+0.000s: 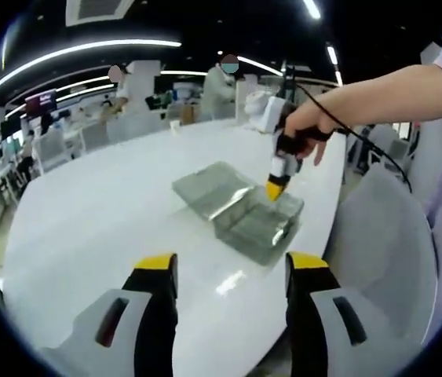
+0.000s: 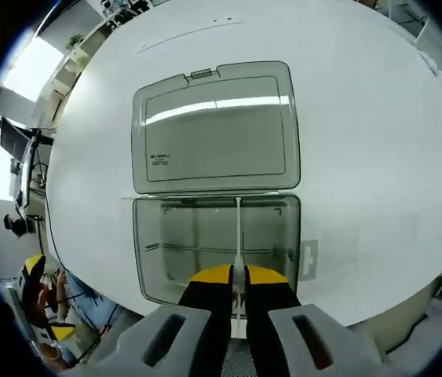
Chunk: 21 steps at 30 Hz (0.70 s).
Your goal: Insert the divider into the dual guide fixture by aligning both edges with the guide slots and pushing it downward to the bottom, including one-sided entry, uneven engagement, binding, and posture correction.
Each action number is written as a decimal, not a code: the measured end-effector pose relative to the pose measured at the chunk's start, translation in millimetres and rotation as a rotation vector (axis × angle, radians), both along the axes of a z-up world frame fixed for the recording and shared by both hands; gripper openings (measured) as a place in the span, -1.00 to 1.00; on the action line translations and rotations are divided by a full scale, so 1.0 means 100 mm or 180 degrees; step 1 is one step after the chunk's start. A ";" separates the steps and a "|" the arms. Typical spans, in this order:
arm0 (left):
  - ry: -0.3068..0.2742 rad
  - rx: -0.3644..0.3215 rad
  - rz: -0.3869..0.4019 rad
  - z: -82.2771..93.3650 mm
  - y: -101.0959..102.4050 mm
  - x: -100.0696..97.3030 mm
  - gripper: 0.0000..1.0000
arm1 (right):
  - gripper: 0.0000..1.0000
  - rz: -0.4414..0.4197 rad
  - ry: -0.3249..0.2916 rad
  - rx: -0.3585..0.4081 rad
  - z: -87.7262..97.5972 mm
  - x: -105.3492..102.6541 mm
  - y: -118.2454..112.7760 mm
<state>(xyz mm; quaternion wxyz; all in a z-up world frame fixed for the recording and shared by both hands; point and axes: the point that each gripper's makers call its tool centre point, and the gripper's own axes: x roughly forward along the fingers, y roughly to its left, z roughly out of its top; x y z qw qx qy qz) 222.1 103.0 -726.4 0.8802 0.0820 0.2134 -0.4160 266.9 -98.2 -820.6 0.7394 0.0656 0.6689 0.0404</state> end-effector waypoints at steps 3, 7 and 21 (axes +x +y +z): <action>0.0004 0.0008 0.0007 -0.01 0.02 -0.01 0.07 | -1.00 0.0024 0.0007 -0.0011 -0.02 0.00 0.02; 0.0009 0.0001 0.0016 -0.01 0.02 -0.01 0.06 | -1.00 0.0016 0.0018 -0.0018 -0.03 -0.03 0.04; 0.0011 -0.0005 0.0047 -0.01 0.04 -0.01 0.05 | -1.00 0.0038 0.0050 -0.0031 -0.14 0.00 0.04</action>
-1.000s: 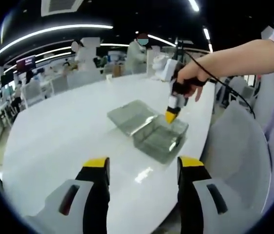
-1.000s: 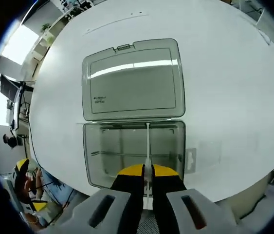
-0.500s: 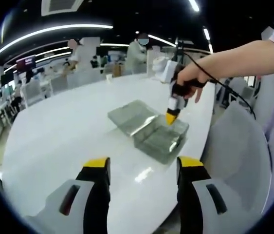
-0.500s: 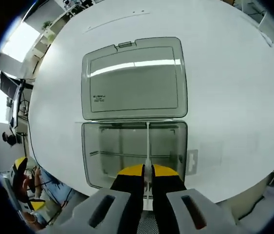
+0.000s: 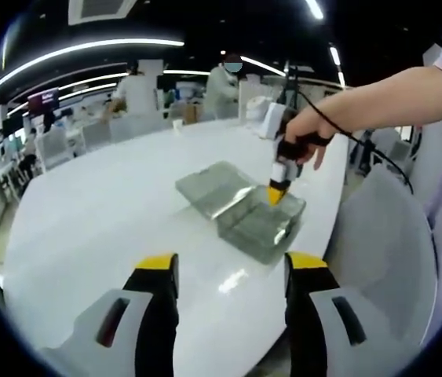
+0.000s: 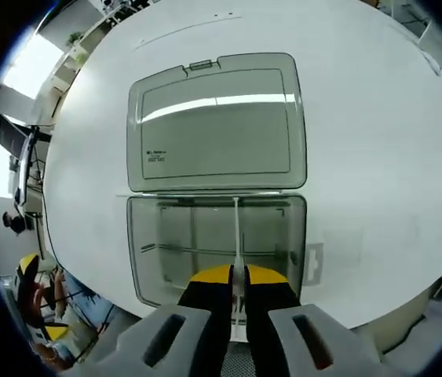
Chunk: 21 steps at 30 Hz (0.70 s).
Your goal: Insert the divider into the dual guide fixture by aligning both edges with the guide slots and pushing it downward to the bottom, including one-sided entry, uneven engagement, binding, and posture correction.
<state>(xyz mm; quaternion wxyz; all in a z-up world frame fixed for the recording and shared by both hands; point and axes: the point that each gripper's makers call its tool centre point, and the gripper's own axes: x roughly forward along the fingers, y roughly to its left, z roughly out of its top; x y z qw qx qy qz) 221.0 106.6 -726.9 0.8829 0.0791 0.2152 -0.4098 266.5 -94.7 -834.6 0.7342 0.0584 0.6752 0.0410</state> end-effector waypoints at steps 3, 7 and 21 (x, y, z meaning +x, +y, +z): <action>0.0003 0.0003 0.0021 0.00 0.02 0.01 0.05 | -1.00 0.0019 0.0004 -0.0006 -0.02 -0.01 0.00; 0.0004 0.0002 0.0037 -0.01 0.02 0.01 0.05 | -1.00 0.0038 0.0019 -0.0006 -0.04 -0.01 -0.01; 0.0017 0.0008 0.0041 -0.03 -0.01 0.03 0.04 | -1.00 0.0087 0.0036 -0.0018 -0.12 0.00 -0.04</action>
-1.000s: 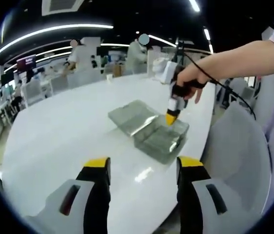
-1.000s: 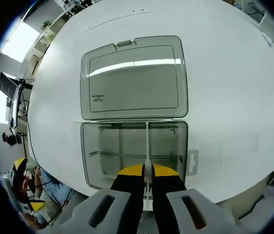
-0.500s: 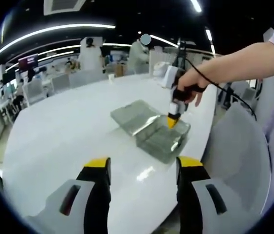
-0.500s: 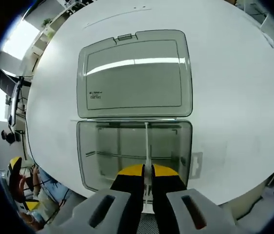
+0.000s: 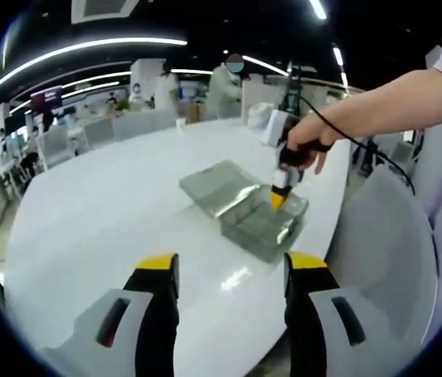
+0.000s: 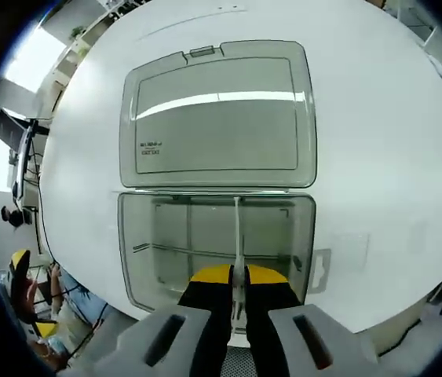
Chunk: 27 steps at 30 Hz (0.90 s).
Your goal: Insert the divider into the dual guide fixture by aligning both edges with the guide slots and pushing it downward to the bottom, including one-sided entry, uneven engagement, binding, and posture correction.
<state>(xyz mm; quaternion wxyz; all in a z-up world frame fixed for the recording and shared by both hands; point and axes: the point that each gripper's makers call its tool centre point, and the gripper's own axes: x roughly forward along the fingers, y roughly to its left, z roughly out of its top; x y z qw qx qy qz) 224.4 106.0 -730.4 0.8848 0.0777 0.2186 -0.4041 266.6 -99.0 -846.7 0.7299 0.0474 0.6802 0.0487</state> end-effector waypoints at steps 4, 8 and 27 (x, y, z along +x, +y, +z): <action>0.0005 0.0006 -0.0006 -0.01 0.00 0.00 0.04 | -1.00 0.0008 0.0001 0.0006 -0.01 -0.01 0.00; 0.0003 0.0004 -0.0017 -0.01 0.00 0.00 0.04 | -1.00 0.0046 -0.0003 -0.0025 -0.03 -0.01 0.01; -0.0022 0.0018 0.0100 0.02 0.12 0.00 0.01 | -0.96 0.0331 -0.0015 -0.0093 -0.08 -0.03 0.05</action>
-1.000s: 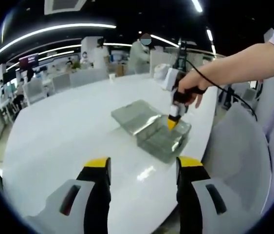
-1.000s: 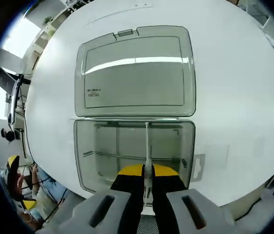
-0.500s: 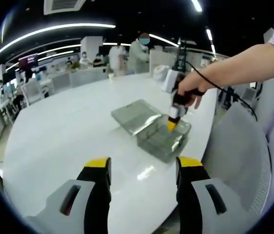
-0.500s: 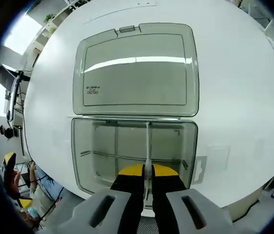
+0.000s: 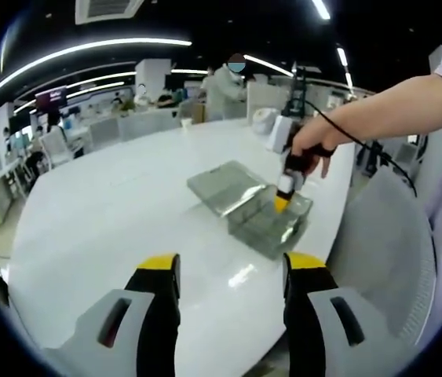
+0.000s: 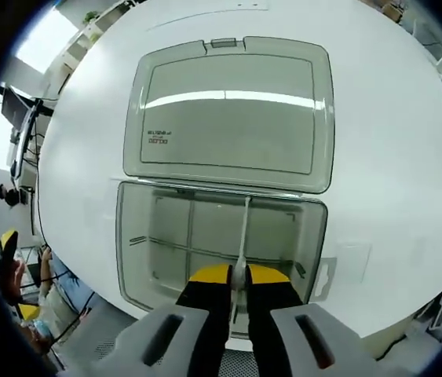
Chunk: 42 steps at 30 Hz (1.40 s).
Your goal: Insert the divider into the dual guide fixture by aligning both edges with the guide slots and pushing it downward to the bottom, including one-sided entry, uneven engagement, binding, and posture correction.
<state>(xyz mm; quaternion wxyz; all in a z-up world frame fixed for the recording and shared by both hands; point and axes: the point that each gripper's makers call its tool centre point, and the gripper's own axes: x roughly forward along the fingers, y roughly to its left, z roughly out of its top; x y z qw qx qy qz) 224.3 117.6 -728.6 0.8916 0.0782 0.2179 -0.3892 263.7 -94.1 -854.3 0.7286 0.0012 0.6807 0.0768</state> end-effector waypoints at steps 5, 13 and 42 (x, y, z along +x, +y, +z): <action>0.0008 0.0003 0.0029 -0.02 0.02 0.00 0.01 | -0.88 0.0016 0.0022 0.0050 -0.03 -0.03 0.01; 0.0012 -0.0001 0.0048 -0.02 0.08 -0.01 -0.01 | -0.76 0.0067 -0.0055 0.0131 -0.01 0.02 0.09; -0.0084 -0.0012 0.0037 0.17 0.10 -0.14 -0.01 | -0.34 0.0369 -0.0480 0.0662 0.40 -0.07 0.25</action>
